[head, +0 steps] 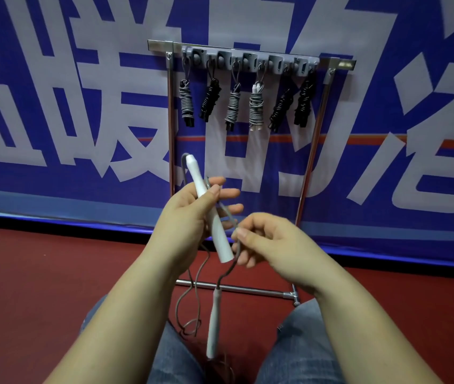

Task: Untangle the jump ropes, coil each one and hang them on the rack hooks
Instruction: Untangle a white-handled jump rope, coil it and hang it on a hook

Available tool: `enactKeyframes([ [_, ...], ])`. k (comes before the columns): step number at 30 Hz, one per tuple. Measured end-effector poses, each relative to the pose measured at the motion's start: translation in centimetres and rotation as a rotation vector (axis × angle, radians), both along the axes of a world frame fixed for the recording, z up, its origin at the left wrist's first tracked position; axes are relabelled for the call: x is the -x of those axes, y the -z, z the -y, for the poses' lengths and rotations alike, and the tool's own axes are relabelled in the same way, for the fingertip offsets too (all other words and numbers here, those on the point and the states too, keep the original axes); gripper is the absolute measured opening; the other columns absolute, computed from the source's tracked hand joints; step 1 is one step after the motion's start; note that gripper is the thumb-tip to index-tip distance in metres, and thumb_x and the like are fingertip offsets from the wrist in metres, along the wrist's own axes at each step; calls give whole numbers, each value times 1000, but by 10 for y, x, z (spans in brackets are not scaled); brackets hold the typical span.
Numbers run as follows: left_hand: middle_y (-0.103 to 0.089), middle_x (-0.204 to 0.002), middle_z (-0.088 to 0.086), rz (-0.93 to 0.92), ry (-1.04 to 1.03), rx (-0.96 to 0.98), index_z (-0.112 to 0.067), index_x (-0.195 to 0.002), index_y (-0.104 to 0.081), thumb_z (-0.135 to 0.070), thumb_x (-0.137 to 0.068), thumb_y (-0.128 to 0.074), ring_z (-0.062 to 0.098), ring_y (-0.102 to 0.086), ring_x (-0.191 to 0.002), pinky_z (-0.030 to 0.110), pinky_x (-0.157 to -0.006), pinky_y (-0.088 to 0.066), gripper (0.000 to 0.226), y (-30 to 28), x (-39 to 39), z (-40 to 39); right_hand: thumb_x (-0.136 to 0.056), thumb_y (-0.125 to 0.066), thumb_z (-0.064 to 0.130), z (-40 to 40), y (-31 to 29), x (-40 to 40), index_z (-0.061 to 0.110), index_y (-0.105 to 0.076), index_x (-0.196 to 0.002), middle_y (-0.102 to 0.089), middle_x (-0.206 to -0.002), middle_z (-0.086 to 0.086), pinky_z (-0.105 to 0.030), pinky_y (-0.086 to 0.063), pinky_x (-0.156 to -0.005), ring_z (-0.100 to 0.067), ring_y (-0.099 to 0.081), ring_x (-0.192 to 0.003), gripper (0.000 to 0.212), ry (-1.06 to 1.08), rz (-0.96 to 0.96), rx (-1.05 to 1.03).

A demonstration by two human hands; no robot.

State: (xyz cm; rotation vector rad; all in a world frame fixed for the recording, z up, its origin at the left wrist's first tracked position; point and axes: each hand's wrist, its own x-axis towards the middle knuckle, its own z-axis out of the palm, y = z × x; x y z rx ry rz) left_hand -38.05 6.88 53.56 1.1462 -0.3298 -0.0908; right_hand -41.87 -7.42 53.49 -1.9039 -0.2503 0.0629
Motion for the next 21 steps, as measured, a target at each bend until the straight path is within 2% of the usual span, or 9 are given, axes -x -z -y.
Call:
enactKeyframes([
  [3,-72,-104,7,3,22,-95,-13,-109,-59,-13,-96,-46,24,-70,-91,33,-74,-58,18,2,0,1,-97,-40,7,2,-5,-1,6,-54,-85,-61,-73,-5,-17,-50,-56,-7,-59,-56,18,116,71,-267],
  [5,-72,-104,5,15,63,-205,-14,-107,-60,-10,-97,-46,19,-70,-88,26,-72,-56,18,4,3,5,-98,-37,7,5,-10,-3,5,-53,-86,-61,-74,-6,-18,-52,-57,-9,-60,-57,20,187,109,-466],
  [7,-72,-100,4,53,118,-338,-12,-107,-60,-9,-96,-47,15,-70,-87,23,-73,-54,18,7,5,7,-99,-35,7,8,-14,-5,4,-52,-87,-61,-77,-7,-20,-53,-59,-9,-61,-60,21,231,161,-602],
  [9,-73,-93,1,101,145,-452,-11,-107,-60,-9,-96,-48,15,-69,-89,25,-78,-53,16,9,7,7,-99,-34,8,11,-17,-6,6,-52,-87,-61,-79,-6,-19,-53,-61,-8,-62,-62,22,273,214,-678],
  [12,-67,-74,0,97,160,-436,-9,-99,-58,-5,-96,-47,17,-68,-75,25,-73,-54,12,10,7,7,-98,-36,8,14,-18,-6,8,-53,-86,-62,-78,-5,-21,-54,-66,-9,-62,-64,21,301,246,-754],
  [16,-62,-65,0,72,117,-365,-10,-91,-54,-1,-96,-45,15,-64,-61,29,-67,-52,14,7,5,8,-94,-46,13,13,-16,-6,9,-55,-93,-60,-80,-4,-23,-54,-62,-12,-60,-62,10,246,119,-671],
  [19,-62,-66,0,43,61,-289,-11,-89,-55,-2,-96,-45,14,-63,-57,27,-60,-52,14,5,5,8,-94,-48,15,10,-14,-2,5,-58,-100,-62,-81,-5,-21,-52,-57,-12,-56,-58,15,143,-46,-446],
  [21,-62,-66,-1,44,16,-263,-11,-90,-57,-4,-96,-46,12,-62,-56,23,-58,-52,14,4,4,7,-94,-49,16,8,-12,0,3,-60,-106,-65,-81,-3,-21,-50,-57,-10,-56,-57,21,78,-83,-263],
])
